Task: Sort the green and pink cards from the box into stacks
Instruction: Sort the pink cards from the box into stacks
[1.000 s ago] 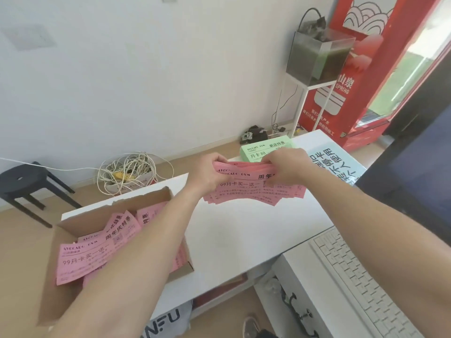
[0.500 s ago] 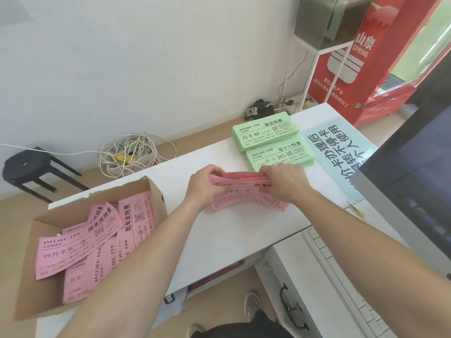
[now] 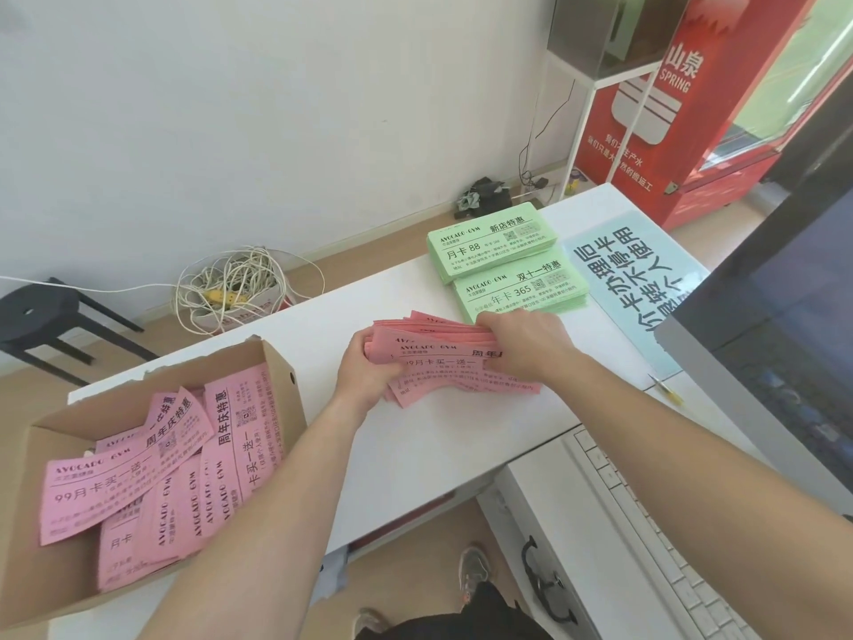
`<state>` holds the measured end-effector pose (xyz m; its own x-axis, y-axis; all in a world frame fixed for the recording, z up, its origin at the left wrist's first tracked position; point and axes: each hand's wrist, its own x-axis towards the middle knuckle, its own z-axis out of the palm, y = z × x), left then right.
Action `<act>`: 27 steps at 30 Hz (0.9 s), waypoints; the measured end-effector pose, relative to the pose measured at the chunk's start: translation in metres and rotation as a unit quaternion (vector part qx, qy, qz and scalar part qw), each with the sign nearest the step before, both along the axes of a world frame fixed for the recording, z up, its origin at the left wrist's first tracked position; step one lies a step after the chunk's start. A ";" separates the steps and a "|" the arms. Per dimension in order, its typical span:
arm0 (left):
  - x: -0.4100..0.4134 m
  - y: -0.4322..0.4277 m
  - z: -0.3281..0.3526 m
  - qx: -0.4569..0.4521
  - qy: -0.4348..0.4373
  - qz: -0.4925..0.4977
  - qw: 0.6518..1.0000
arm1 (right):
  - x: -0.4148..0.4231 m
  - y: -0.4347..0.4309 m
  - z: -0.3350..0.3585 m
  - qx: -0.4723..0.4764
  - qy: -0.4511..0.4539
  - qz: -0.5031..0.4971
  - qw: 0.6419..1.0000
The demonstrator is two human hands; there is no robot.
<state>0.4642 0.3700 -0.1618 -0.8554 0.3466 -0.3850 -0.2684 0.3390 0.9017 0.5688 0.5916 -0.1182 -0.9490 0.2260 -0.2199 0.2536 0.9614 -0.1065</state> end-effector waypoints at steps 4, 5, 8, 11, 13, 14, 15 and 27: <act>-0.002 0.002 -0.007 0.001 -0.016 -0.027 1.000 | 0.001 0.001 -0.003 -0.012 -0.047 0.013 0.999; -0.002 0.003 -0.009 0.005 -0.017 -0.037 0.999 | 0.002 0.001 -0.005 -0.014 -0.057 0.017 0.998; -0.003 0.006 -0.010 0.010 -0.007 -0.058 0.998 | 0.007 0.001 -0.010 -0.015 -0.056 0.024 0.998; -0.009 0.007 -0.012 0.019 -0.010 -0.085 0.996 | 0.009 0.003 -0.009 -0.022 -0.039 0.012 0.999; -0.014 0.005 -0.015 0.026 -0.015 -0.113 0.993 | 0.008 0.006 -0.007 -0.036 -0.040 0.008 0.999; -0.017 0.004 -0.016 0.031 -0.017 -0.126 0.991 | 0.008 0.008 -0.007 -0.045 -0.041 0.010 0.998; -0.020 0.004 -0.017 0.034 -0.020 -0.137 0.990 | 0.007 0.011 -0.007 -0.053 -0.042 0.012 0.998; -0.016 0.003 -0.022 0.032 -0.027 -0.125 0.991 | 0.044 0.039 -0.011 -0.192 0.003 -0.188 0.963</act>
<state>0.4485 0.3735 -0.1841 -0.7186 0.5707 -0.3974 -0.2311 0.3429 0.9105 0.6130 0.6302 -0.1295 -0.8173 0.4565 -0.3515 0.5746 0.6910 -0.4386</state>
